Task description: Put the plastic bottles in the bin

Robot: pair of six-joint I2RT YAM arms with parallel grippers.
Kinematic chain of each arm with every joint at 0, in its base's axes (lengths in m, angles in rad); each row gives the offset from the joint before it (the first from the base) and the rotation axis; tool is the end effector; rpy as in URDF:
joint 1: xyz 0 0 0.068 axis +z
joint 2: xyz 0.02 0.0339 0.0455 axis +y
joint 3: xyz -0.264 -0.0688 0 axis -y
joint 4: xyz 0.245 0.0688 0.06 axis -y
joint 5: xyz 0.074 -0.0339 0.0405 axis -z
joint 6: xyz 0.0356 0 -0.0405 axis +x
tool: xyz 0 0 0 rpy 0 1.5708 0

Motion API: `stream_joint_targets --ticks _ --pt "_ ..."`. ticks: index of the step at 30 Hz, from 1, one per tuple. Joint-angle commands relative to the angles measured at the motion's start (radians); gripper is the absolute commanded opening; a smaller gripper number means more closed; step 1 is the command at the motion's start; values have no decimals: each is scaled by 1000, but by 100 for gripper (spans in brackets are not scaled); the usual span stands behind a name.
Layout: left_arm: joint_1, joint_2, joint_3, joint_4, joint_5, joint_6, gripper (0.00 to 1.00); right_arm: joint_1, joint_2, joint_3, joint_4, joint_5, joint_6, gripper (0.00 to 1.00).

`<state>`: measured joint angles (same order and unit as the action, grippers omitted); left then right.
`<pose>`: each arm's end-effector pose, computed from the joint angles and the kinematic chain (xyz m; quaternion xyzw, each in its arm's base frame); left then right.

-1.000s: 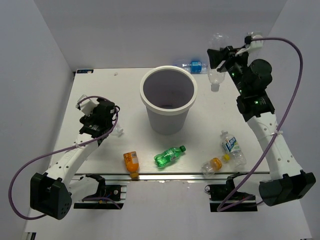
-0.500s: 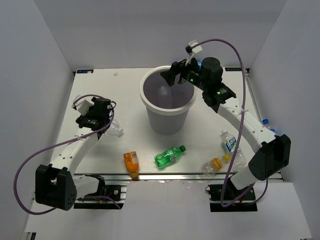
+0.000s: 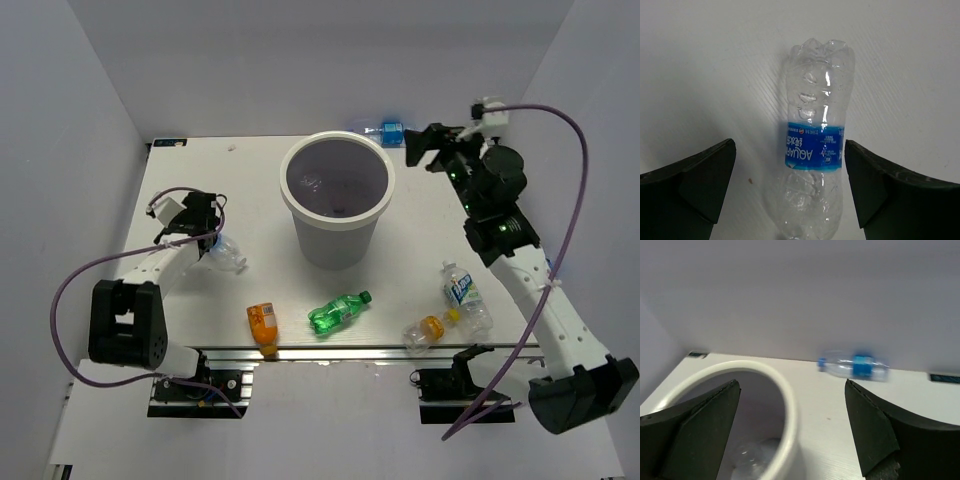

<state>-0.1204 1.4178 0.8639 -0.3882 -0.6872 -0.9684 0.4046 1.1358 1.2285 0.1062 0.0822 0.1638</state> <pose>0.2801 -0.0111 0.2145 -0.4633 0.7733 0.1233 0.4150 0.2351 0.0975 0.4570 -0.0444 0.6321 0.1918 0.7494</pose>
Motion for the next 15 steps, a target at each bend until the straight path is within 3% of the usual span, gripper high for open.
stream_joint_targets --ticks 1,6,9,13,14,15 --pt "28 52 11 109 104 17 98 -61 -77 -125 -17 122 51 89" --pt "31 144 -19 260 193 23 98 -75 -235 -326 -48 146 134 89" --pt "31 213 12 264 199 28 98 -75 -309 -461 -48 130 203 89" --pt "33 256 52 229 199 30 79 -75 -353 -560 -141 172 233 89" --pt "33 247 61 204 198 28 65 -76 -357 -563 -176 186 236 89" --pt "34 238 69 201 192 27 58 -76 -357 -563 -210 201 241 89"
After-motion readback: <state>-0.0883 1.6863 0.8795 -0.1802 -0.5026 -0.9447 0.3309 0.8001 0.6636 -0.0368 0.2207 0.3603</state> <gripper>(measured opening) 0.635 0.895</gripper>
